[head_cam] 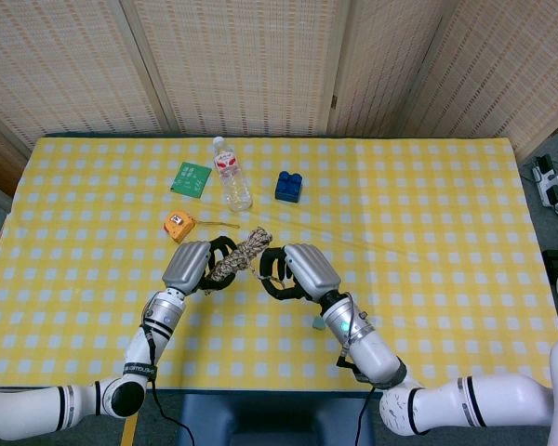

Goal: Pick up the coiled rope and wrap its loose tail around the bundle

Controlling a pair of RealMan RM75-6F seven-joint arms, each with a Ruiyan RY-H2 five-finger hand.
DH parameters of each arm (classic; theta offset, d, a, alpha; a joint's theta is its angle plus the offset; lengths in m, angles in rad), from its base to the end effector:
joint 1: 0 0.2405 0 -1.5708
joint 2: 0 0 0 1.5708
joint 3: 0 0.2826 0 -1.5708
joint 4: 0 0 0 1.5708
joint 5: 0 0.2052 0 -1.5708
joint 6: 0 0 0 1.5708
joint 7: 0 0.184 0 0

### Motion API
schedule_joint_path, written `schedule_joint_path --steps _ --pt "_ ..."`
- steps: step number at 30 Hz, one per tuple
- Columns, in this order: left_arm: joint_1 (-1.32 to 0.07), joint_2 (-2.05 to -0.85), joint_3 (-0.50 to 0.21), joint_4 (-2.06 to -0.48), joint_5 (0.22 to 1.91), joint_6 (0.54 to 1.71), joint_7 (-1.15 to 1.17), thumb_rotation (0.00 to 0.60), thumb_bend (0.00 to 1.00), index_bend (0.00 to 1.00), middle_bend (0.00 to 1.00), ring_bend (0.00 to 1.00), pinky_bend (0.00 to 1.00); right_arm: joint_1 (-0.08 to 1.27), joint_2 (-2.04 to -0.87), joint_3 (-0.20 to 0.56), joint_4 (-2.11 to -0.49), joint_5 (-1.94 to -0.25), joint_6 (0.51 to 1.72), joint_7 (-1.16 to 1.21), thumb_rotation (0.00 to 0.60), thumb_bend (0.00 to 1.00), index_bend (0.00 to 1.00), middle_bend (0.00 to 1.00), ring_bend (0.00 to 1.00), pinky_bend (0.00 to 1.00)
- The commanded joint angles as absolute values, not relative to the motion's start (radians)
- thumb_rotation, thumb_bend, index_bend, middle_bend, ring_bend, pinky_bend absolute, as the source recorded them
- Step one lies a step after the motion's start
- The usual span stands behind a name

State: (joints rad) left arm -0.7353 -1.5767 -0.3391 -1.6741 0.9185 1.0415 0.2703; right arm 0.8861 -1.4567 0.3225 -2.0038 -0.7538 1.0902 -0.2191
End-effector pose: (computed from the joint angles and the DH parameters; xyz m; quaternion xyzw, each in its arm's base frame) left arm -0.1086 0.3962 -0.0086 -0.6218 -0.5127 -0.4684 0.3619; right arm -0.0288 -0.3597 0.0110 0.6252 -0.5628 0.4844 0.2402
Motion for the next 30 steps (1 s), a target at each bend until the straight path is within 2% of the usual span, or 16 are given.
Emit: schedule_joint_path --steps 1,6,13,19,26,28,29,30 --pt "-0.719 -1.559 -0.376 -1.694 0.89 1.033 0.181 0.6 0.77 0.65 0.66 0.66 0.75 0.878 -1.458 0.311 -1.999 -0.762 1.085 -0.211 0.6 0.74 0.79 0.59 0.59 0.56" --pt "-0.691 -1.511 -0.41 -1.726 0.895 0.99 0.033 0.6 0.77 0.65 0.66 0.66 0.75 0.859 -1.461 0.297 -1.971 -0.776 1.073 -0.181 0.6 0.74 0.79 0.59 0.6 0.56" --pt "-0.65 -1.454 -0.431 -1.767 0.983 0.976 -0.135 0.6 0.77 0.65 0.66 0.66 0.75 0.843 -1.472 0.286 -1.918 -0.796 1.046 -0.144 0.6 0.74 0.79 0.59 0.59 0.56" --pt "-0.629 -1.417 -0.424 -1.804 1.058 0.981 -0.208 0.6 0.77 0.65 0.66 0.66 0.75 0.839 -1.482 0.292 -1.884 -0.811 1.038 -0.127 0.6 0.74 0.73 0.54 0.55 0.56" --pt "-0.608 -1.364 -0.393 -1.86 1.167 0.973 -0.295 0.6 0.77 0.65 0.66 0.66 0.75 0.831 -1.492 0.302 -1.846 -0.841 1.04 -0.11 0.6 0.74 0.53 0.43 0.42 0.48" --pt "-0.606 -1.354 -0.382 -1.865 1.193 0.974 -0.308 0.6 0.77 0.65 0.66 0.66 0.75 0.826 -1.491 0.301 -1.841 -0.85 1.041 -0.106 0.6 0.71 0.44 0.39 0.38 0.45" --pt "-0.605 -1.351 -0.379 -1.867 1.2 0.975 -0.313 0.6 0.77 0.65 0.66 0.66 0.75 0.823 -1.487 0.301 -1.843 -0.852 1.037 -0.101 0.6 0.7 0.43 0.39 0.37 0.45" --pt "-0.604 -1.347 -0.376 -1.868 1.207 0.976 -0.319 0.6 0.77 0.65 0.66 0.66 0.75 0.82 -1.482 0.301 -1.846 -0.856 1.035 -0.096 0.6 0.65 0.34 0.34 0.33 0.41"
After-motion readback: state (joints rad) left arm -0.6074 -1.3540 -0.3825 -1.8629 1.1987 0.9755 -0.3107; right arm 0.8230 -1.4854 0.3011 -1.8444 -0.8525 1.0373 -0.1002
